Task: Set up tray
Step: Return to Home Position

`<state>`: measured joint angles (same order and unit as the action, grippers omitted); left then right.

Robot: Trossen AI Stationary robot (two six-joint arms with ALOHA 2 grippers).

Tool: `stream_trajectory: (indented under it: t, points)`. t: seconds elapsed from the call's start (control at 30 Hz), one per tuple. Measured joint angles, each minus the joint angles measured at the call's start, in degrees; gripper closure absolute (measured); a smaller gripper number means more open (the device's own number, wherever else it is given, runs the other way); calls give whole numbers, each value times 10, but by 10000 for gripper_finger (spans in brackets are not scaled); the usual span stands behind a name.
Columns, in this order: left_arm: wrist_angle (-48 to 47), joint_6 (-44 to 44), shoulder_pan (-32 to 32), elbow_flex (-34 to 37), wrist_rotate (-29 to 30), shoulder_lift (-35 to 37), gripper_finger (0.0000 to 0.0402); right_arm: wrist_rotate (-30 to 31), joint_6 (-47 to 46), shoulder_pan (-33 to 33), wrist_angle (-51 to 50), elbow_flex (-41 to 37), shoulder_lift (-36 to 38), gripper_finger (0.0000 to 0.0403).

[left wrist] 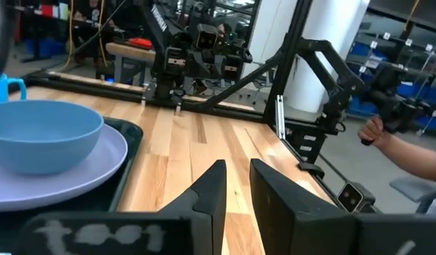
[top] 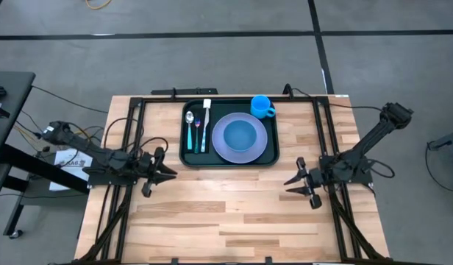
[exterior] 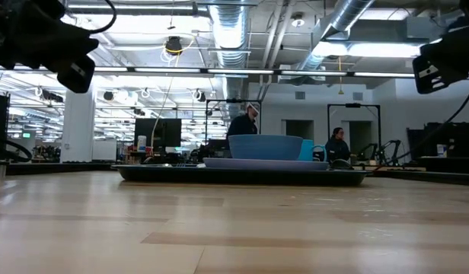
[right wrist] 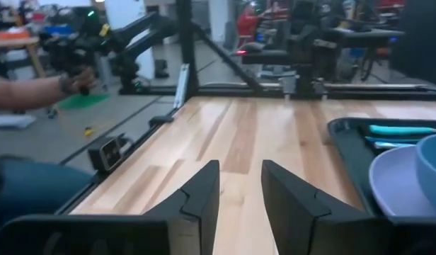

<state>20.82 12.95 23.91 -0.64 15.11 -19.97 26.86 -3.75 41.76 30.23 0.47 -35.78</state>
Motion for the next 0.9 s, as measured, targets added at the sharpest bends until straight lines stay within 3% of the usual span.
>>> stream_trajectory:
  t: [0.23,0.43,0.73,0.9]
  points:
    - [-9,-22,43,0,7,3,349,-52,40,1,-88,0,71,303]
    - [-9,-31,58,1,20,3,349,-80,74,-15,-194,0,184,303]
    - [25,-107,58,1,23,3,349,-62,124,-95,-327,19,352,303]
    - [35,-123,58,1,23,2,349,-42,125,-143,-329,20,353,303]
